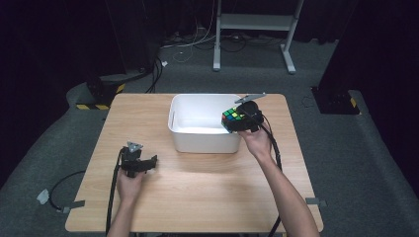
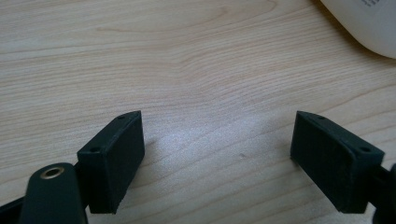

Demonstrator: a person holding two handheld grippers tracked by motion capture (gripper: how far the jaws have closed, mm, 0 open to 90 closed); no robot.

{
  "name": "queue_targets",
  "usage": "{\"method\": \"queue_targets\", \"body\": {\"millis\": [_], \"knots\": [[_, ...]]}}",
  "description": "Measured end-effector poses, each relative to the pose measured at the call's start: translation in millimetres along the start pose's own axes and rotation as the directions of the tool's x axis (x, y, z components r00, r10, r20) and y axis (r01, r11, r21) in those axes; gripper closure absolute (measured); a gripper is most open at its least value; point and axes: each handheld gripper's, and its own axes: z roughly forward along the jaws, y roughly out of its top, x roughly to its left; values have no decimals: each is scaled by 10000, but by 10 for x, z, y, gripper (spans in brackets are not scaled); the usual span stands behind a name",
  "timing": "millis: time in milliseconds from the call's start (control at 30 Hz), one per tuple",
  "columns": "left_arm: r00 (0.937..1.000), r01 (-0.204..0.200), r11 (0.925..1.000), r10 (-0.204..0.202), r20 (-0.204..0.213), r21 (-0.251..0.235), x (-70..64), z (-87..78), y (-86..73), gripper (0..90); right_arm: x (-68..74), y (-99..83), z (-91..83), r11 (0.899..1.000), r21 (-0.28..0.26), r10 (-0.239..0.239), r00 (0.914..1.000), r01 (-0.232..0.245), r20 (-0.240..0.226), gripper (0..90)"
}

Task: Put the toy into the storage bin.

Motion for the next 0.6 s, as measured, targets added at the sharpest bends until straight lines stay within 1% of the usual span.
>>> {"method": "queue_targets", "body": {"millis": [333,600], "knots": [[10000,1,10000,-1,0,0,0,0,0,178,4,-16,11,10000,4,-10,10000,10,34,339],[10000,2,10000,-2,10,-12,1,1,-1,179,2,-33,40,9999,150,-12,10000,12,0,339]]}}
